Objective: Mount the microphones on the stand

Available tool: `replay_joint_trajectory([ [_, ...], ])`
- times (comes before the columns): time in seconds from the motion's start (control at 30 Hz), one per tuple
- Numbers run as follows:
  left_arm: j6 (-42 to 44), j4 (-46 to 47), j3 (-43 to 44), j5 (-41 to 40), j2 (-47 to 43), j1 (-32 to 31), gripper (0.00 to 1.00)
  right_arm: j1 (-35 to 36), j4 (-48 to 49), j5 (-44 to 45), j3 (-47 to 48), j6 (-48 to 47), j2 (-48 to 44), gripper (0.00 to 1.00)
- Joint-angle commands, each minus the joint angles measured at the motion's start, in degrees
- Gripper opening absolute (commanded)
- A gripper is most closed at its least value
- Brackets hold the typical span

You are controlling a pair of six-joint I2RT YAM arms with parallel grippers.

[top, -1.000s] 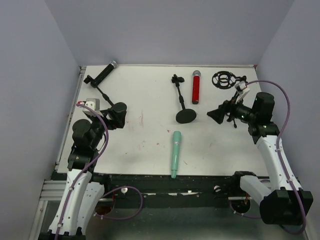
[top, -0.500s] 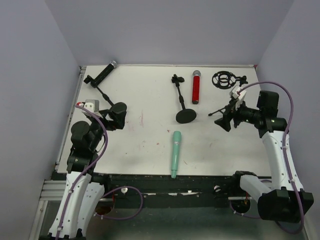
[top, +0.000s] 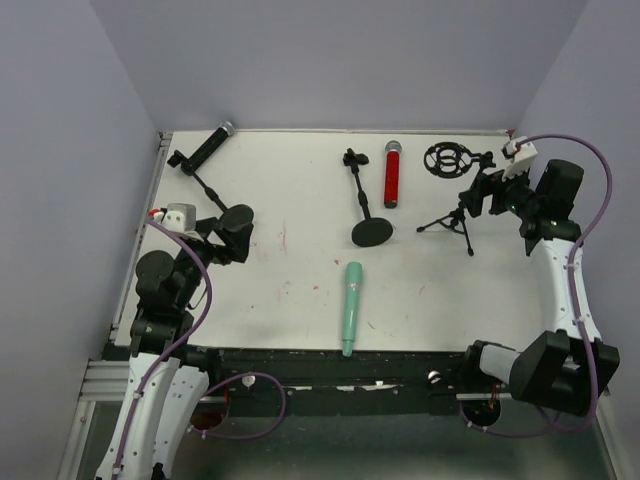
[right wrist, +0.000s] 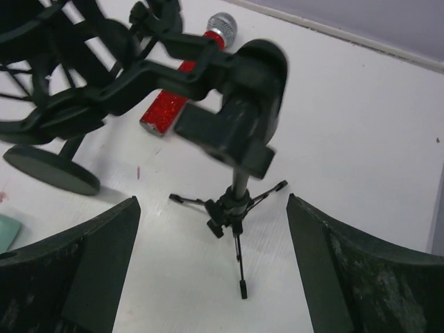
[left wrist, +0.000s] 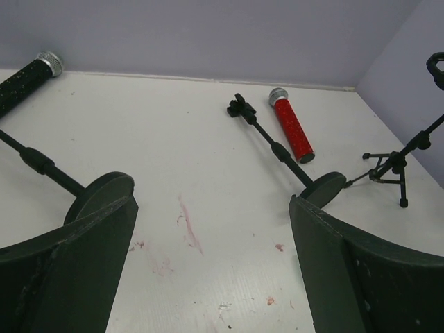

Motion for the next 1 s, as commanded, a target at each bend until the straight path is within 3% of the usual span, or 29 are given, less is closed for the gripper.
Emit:
replay_joint_trajectory([
  [0.0,0.32,-0.57,1.38,2.06,-0.62,-0.21,0.98,-0.27,12.91,2.22,-1.07,4.09,4.64,0.93],
  [0.33,0.06,-0.31,1.2,2.76,-0.45,-0.21,0.99,-0.27,21.97,-7.36,-5.72,3.21,7.02,0.76],
  [0.53,-0.2,-0.05,1.2,3.2,-0.18,-0.21,0.99,-0.27,24.08,-7.72,-7.48,1.54,7.37,0.65],
  [0.67,-0.29,-0.05,1.2,3.37,-0.01,-0.21,0.98,-0.18,26.19,-9.82,-8.45,1.89,7.9,0.4],
  [0.9,-0.29,-0.13,1.11,3.38,-0.09,-0.29,0.98,-0.18,26.9,-13.68,-9.59,2.59,7.64,0.21],
  [0.97,-0.29,-0.13,1.03,3.55,-0.18,-0.29,0.99,-0.18,25.94,-17.11,-9.68,3.03,7.02,0.2],
])
